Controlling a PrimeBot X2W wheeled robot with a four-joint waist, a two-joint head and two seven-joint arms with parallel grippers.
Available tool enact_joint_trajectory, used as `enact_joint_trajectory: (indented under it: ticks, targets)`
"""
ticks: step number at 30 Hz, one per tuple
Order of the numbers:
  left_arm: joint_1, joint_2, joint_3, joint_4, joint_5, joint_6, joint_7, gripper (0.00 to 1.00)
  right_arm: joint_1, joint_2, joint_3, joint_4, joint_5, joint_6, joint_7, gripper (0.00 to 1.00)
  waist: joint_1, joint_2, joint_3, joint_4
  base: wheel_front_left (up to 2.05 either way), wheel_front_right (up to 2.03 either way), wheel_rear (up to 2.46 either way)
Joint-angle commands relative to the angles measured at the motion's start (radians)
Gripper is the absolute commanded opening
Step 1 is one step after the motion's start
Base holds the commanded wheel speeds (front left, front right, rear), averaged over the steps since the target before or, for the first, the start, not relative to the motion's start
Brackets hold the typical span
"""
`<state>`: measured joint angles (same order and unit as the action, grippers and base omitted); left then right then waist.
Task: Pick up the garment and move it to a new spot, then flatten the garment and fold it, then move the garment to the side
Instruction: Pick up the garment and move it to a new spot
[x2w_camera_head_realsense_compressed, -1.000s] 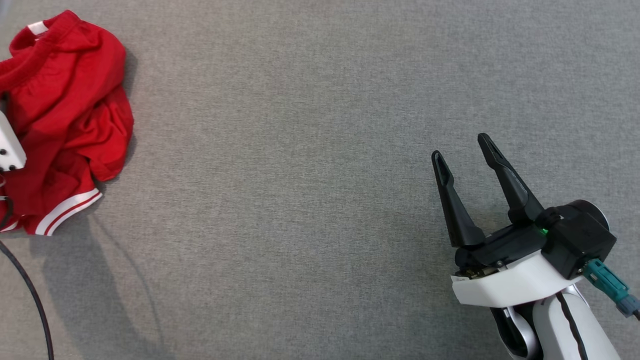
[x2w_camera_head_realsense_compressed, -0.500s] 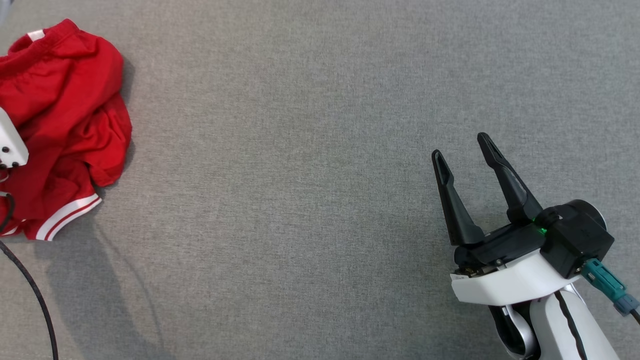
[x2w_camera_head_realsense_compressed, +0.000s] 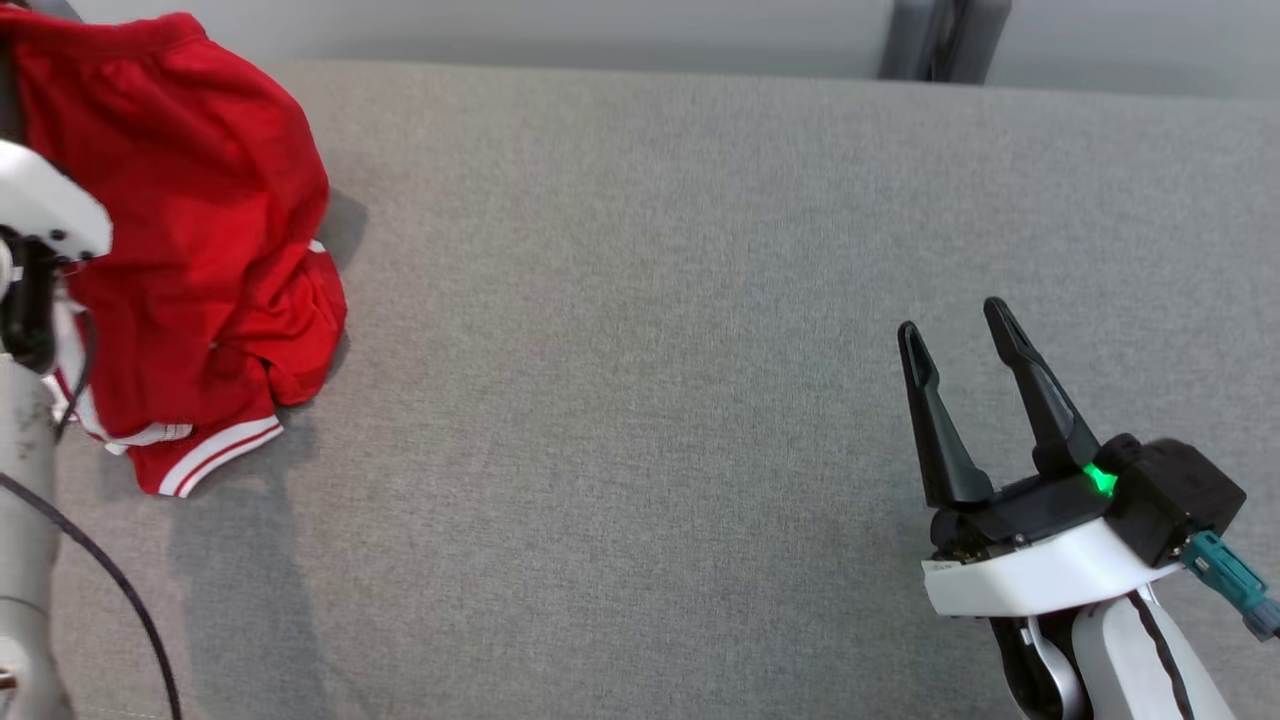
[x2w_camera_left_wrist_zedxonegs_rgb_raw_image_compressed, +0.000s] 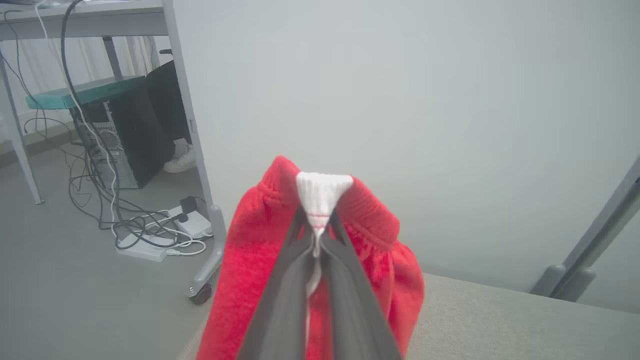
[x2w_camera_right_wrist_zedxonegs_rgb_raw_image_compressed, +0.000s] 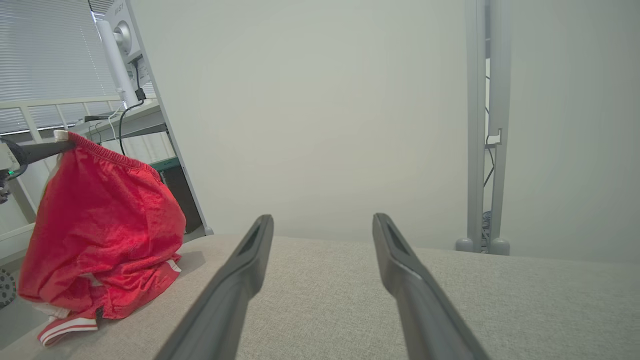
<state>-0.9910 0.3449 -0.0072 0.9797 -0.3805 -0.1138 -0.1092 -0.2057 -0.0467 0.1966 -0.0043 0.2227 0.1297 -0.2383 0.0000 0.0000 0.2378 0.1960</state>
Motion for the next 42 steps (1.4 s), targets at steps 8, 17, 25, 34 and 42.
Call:
enact_joint_trajectory:
  ticks: [8,17,25,34,42]
  targets:
    - [0.076,-0.122,0.007,-0.179,-0.113,-0.014,0.026,0.00,0.033,-0.007,-0.032,0.020,0.028,0.002,-0.021,1.00,0.0000,0.0000,-0.110,-0.007,0.00,0.00,0.00]
    - [0.200,-0.257,-0.041,-0.534,-0.234,0.003,0.166,0.00,0.038,-0.007,-0.081,0.001,0.043,0.002,-0.028,1.00,0.0000,0.0000,-0.111,-0.090,0.00,0.00,0.00]
    - [0.243,-0.294,-0.205,-0.821,-0.414,0.117,0.234,0.00,0.009,-0.006,-0.116,-0.023,0.070,0.002,-0.028,1.00,0.0000,0.0000,-0.079,-0.223,0.00,0.00,0.00]
    - [0.210,-0.292,-0.403,-0.947,-0.601,0.298,0.116,0.00,0.012,-0.006,-0.165,-0.042,0.103,0.002,-0.027,1.00,0.0000,0.0000,-0.046,-0.320,0.00,0.00,0.00]
    - [0.304,-0.206,-0.455,-0.709,-0.494,0.298,0.033,0.00,0.004,-0.006,-0.194,-0.056,0.106,0.002,-0.027,1.00,0.0000,0.0000,-0.013,-0.331,0.00,0.00,0.00]
